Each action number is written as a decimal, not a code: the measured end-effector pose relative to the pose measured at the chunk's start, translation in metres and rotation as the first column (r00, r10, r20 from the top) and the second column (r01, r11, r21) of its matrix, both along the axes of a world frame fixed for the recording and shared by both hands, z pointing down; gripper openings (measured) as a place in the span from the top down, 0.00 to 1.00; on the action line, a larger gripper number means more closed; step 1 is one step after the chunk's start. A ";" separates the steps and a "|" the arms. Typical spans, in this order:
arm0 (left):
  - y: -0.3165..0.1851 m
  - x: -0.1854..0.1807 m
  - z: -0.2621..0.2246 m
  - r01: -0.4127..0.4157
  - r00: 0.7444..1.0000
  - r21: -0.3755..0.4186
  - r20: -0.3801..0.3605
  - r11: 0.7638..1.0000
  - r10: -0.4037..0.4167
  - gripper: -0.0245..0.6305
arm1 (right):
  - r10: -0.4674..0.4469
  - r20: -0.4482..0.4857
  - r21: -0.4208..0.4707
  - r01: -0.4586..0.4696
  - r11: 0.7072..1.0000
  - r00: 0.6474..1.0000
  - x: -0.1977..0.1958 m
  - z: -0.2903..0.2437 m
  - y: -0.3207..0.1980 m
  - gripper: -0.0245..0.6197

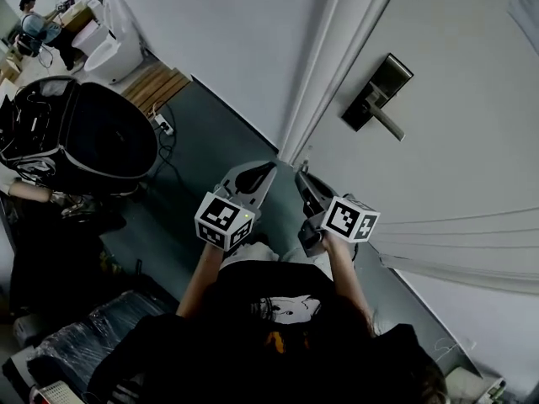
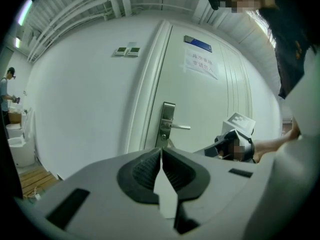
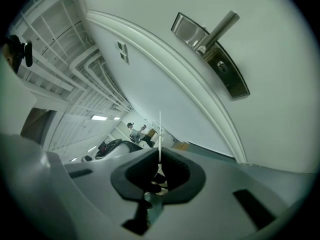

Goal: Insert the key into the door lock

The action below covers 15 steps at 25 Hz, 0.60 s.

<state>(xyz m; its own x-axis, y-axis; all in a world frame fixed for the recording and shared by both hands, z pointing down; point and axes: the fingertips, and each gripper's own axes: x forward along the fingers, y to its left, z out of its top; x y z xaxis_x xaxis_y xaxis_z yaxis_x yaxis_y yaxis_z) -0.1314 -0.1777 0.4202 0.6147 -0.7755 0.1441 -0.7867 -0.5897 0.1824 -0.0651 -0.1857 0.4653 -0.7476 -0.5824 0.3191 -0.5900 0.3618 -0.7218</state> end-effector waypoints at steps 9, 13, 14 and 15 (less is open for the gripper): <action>-0.005 0.036 0.003 -0.123 0.992 -0.003 -0.008 0.992 0.123 0.94 | 0.109 0.006 0.006 -0.109 0.994 0.994 0.033 -0.002 -0.004 0.93; -0.011 0.049 0.001 -0.149 0.989 -0.016 -0.003 0.989 0.149 0.94 | 0.144 0.037 -0.003 -0.144 0.990 0.989 0.049 -0.009 -0.016 0.93; -0.012 0.052 0.001 -0.152 0.988 -0.016 -0.003 0.988 0.152 0.94 | 0.151 0.050 -0.008 -0.151 0.989 0.987 0.053 -0.009 -0.019 0.93; -0.013 0.054 0.002 -0.155 0.988 -0.014 -0.001 0.988 0.155 0.94 | 0.157 0.063 -0.013 -0.157 0.988 0.985 0.057 -0.008 -0.021 0.93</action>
